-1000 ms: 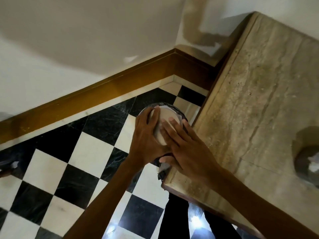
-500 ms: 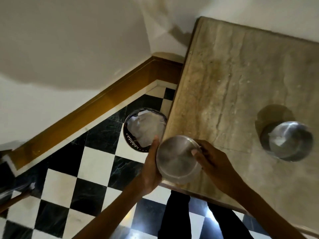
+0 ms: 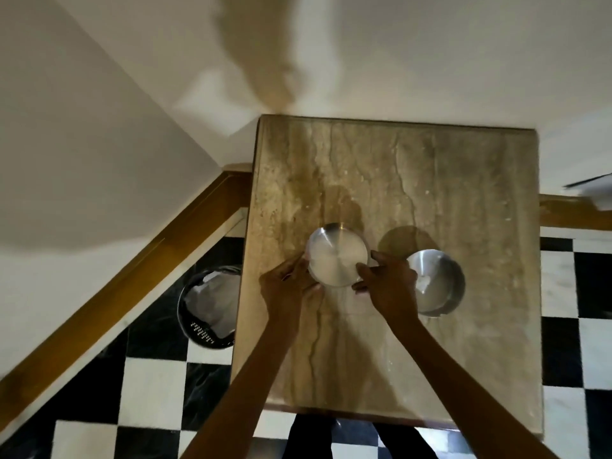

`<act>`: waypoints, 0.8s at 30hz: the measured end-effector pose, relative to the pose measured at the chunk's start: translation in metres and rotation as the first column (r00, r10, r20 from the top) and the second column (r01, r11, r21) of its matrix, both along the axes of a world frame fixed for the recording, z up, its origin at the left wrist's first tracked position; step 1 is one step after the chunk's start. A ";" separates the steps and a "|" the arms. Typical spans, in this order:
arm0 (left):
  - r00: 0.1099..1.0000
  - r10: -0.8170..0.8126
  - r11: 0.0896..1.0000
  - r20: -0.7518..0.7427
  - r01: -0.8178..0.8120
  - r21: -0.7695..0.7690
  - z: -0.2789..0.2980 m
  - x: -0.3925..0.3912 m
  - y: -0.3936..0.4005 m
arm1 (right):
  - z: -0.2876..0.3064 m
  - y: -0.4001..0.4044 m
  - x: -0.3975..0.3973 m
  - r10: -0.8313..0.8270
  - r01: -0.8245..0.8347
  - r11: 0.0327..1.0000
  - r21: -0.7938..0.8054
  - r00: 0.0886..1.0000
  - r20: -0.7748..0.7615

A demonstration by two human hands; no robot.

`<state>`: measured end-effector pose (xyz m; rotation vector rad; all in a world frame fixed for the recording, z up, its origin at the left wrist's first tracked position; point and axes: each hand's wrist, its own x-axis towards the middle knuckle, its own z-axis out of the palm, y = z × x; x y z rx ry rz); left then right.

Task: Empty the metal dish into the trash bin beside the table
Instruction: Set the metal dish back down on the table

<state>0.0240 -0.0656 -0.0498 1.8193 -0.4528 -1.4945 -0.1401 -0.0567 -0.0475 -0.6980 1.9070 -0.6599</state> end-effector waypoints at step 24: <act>0.979 -0.186 0.971 -0.084 0.196 0.140 -0.009 -0.136 0.055 | -0.008 0.052 -0.140 0.052 -0.069 0.997 -0.031 0.922 -0.383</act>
